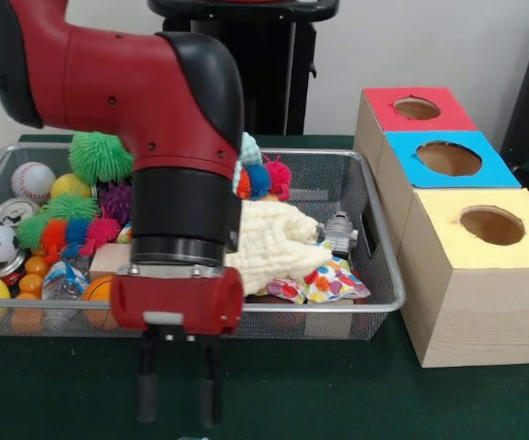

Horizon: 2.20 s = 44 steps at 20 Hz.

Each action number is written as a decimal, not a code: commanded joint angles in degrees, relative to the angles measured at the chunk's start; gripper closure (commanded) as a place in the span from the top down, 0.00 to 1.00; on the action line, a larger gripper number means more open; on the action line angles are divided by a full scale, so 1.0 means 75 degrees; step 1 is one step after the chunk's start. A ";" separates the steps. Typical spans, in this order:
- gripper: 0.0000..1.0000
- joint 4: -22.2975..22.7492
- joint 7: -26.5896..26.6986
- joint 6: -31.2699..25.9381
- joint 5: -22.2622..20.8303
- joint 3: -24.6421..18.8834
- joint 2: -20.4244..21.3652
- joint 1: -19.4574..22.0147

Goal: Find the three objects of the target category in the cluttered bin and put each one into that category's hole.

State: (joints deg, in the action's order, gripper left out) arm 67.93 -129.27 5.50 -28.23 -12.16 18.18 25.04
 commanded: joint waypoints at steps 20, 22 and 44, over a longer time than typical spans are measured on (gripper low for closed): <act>1.00 -0.0670 0.0144 -0.0674 -0.0301 0.1350 -0.0777 -0.1016; 1.00 -0.0666 0.0090 -0.0615 -0.0268 0.1453 -0.0759 -0.1063; 1.00 0.0702 0.1021 -0.3724 0.0661 0.0561 0.1409 -0.0368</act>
State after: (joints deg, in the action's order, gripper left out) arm 64.72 -129.27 -3.18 -26.72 -2.75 17.64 18.94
